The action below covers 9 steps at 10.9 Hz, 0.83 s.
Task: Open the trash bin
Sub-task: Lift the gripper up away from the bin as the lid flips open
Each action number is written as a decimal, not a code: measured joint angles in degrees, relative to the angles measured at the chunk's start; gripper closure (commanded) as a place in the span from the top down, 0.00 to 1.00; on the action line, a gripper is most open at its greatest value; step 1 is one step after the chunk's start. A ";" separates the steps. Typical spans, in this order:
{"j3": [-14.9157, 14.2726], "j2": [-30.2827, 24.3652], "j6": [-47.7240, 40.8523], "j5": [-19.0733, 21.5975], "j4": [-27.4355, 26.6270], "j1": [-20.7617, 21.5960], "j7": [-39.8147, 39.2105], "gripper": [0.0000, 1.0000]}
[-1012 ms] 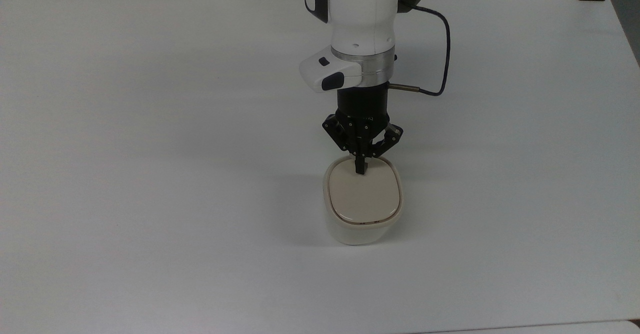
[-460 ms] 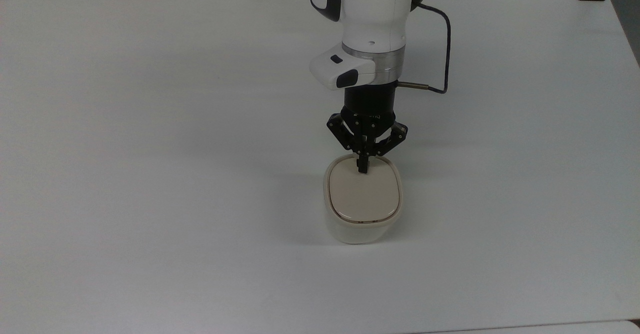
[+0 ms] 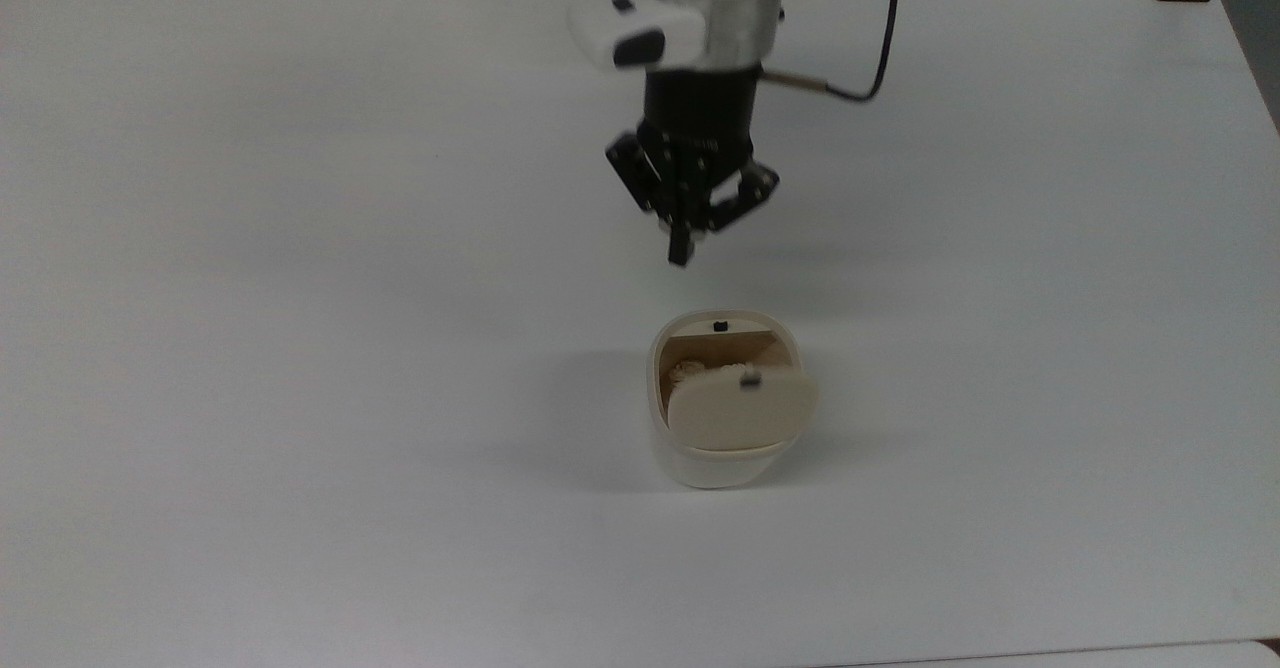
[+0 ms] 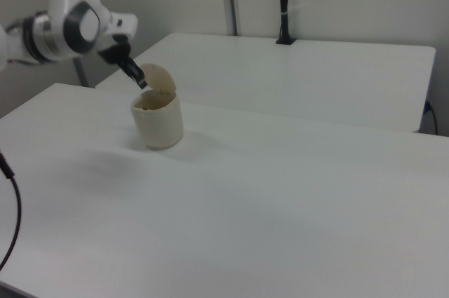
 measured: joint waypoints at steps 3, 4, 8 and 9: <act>0.04 -8.60 -15.66 0.87 0.23 -0.99 -1.47 0.84; 0.04 -10.75 -20.38 2.17 0.24 -1.41 -3.63 1.00; 0.06 -15.81 -32.02 6.27 0.19 -4.27 -8.78 1.00; 0.07 -16.83 -34.95 7.99 0.18 -5.35 -12.29 1.00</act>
